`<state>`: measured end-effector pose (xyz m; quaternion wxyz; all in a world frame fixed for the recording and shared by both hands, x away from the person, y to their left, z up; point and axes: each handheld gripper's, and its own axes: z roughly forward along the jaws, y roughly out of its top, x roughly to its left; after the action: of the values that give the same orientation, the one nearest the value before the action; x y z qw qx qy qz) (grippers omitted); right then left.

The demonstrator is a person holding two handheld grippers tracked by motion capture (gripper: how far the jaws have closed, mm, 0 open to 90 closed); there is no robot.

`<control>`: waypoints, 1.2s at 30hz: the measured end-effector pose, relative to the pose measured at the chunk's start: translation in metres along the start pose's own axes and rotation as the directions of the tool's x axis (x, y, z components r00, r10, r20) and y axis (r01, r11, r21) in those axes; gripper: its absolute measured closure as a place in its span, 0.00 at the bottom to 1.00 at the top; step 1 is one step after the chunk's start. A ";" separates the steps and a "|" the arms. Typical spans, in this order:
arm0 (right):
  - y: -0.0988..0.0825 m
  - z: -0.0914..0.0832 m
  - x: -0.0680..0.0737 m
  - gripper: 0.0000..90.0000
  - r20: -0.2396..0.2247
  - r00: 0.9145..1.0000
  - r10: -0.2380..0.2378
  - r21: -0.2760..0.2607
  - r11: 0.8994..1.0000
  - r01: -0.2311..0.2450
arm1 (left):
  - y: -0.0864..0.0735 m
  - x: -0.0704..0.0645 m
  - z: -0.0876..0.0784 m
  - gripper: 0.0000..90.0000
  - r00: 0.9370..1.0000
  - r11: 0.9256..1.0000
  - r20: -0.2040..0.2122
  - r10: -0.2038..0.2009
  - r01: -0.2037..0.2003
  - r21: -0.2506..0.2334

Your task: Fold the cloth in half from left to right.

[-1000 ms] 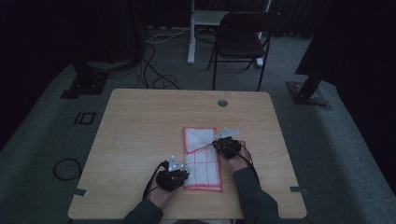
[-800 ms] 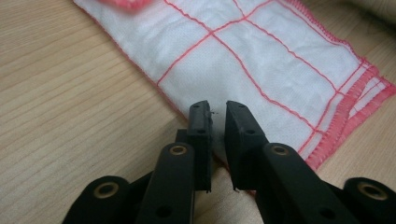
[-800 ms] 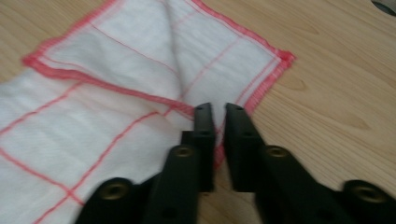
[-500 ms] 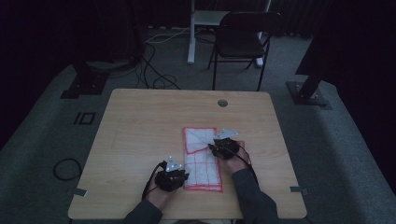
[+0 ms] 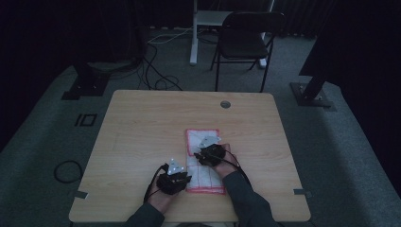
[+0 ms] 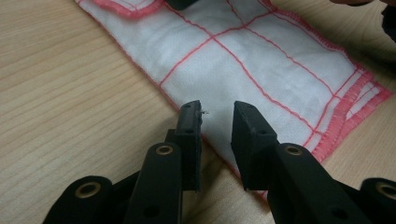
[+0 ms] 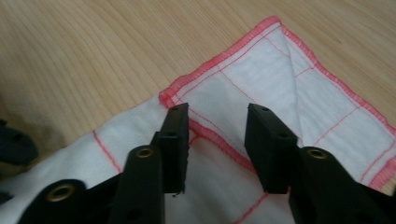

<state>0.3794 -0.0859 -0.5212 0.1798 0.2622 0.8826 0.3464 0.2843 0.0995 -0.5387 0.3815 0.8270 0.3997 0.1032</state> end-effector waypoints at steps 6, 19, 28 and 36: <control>0.001 0.003 -0.006 0.96 0.028 1.000 0.006 0.011 1.000 -0.007 | 0.000 0.000 0.000 0.82 1.000 1.000 0.002 -0.003 0.003 0.000; 0.002 -0.012 -0.067 0.96 0.094 0.963 0.252 -0.070 0.967 -0.246 | 0.000 0.000 0.001 0.81 1.000 1.000 0.004 -0.005 0.005 0.001; -0.002 -0.008 -0.090 0.89 0.219 0.928 0.303 -0.009 0.951 -0.308 | 0.000 0.001 0.000 0.81 1.000 1.000 0.003 -0.008 0.008 -0.002; -0.008 -0.011 -0.095 0.80 0.235 0.912 0.336 -0.012 0.939 -0.343 | 0.000 0.004 0.001 0.79 1.000 1.000 -0.001 -0.012 0.012 -0.002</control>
<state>0.4467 -0.1525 -0.5066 0.2154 0.4532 0.8013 0.3259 0.2875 0.1020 -0.5395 0.3829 0.8241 0.4049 0.1016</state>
